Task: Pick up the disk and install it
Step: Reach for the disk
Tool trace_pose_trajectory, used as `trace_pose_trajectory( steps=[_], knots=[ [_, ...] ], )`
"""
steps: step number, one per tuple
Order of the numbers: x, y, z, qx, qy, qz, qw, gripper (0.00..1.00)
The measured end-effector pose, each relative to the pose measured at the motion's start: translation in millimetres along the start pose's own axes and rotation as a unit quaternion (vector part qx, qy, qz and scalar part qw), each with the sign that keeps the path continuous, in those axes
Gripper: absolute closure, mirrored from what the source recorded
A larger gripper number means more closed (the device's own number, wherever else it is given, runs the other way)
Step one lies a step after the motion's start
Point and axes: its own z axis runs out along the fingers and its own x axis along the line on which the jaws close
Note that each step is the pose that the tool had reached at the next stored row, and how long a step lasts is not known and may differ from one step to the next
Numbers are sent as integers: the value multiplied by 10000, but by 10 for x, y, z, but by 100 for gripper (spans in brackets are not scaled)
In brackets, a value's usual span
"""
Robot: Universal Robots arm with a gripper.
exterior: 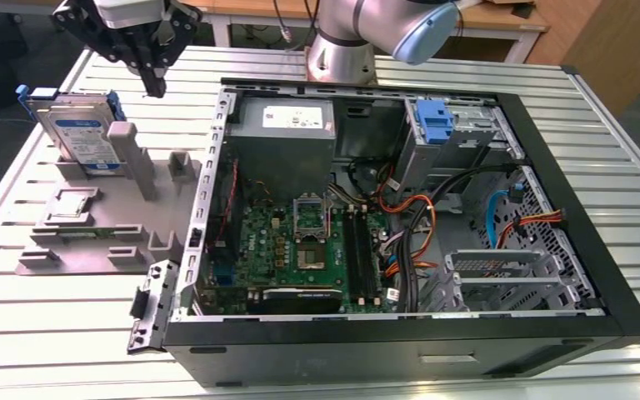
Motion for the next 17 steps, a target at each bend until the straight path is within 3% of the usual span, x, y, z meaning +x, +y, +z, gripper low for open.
trace_pose_trajectory(
  steps=[17],
  knots=[
    [44,-3,-1,0,0,0,10000,90]
  ],
)
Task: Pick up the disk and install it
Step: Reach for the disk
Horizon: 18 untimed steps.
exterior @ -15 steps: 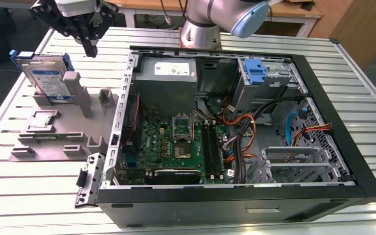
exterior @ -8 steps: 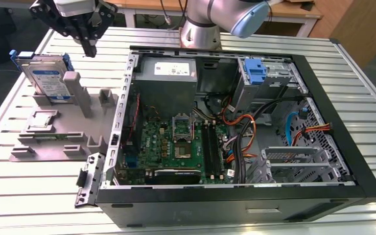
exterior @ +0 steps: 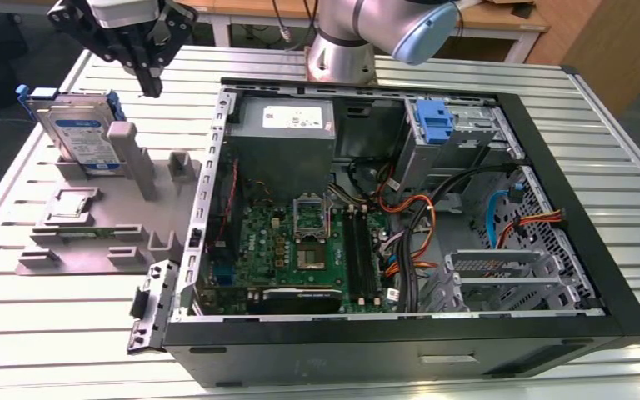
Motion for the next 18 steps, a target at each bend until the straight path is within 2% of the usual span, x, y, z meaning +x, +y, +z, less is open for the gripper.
trace_pose_trajectory(
  steps=[18],
  knots=[
    [45,-3,-1,0,0,0,10000,90]
  ],
)
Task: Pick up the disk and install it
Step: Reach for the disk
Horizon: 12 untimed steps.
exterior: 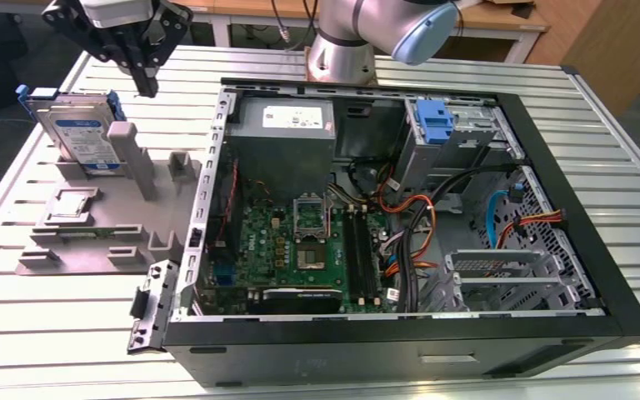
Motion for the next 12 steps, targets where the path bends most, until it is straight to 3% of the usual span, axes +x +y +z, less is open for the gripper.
trace_pose_trajectory(
  steps=[12],
  knots=[
    [28,-2,0,0,0,0,10000,90]
  ],
)
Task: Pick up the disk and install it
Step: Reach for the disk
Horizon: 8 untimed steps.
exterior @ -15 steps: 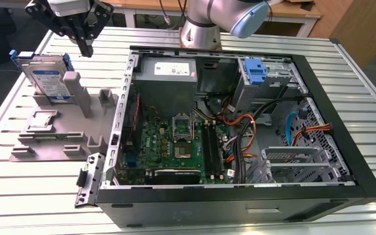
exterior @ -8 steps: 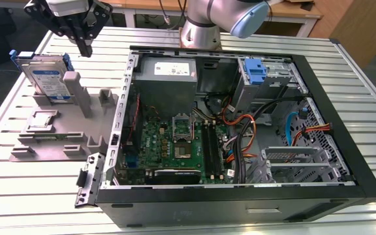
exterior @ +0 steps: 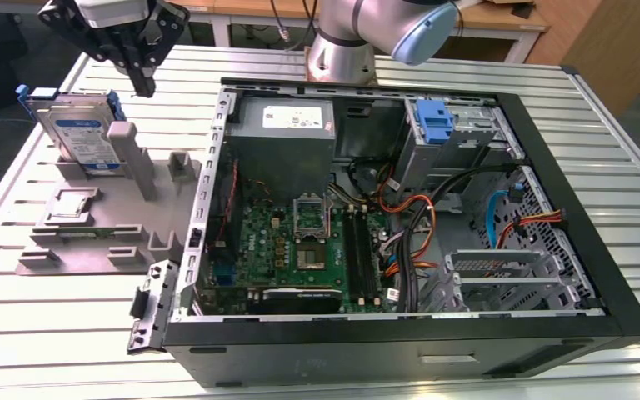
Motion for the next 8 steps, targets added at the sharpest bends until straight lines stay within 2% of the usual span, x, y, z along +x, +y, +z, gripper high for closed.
trace_pose_trajectory(
  steps=[8],
  knots=[
    [18,-1,0,0,0,0,10000,90]
  ],
)
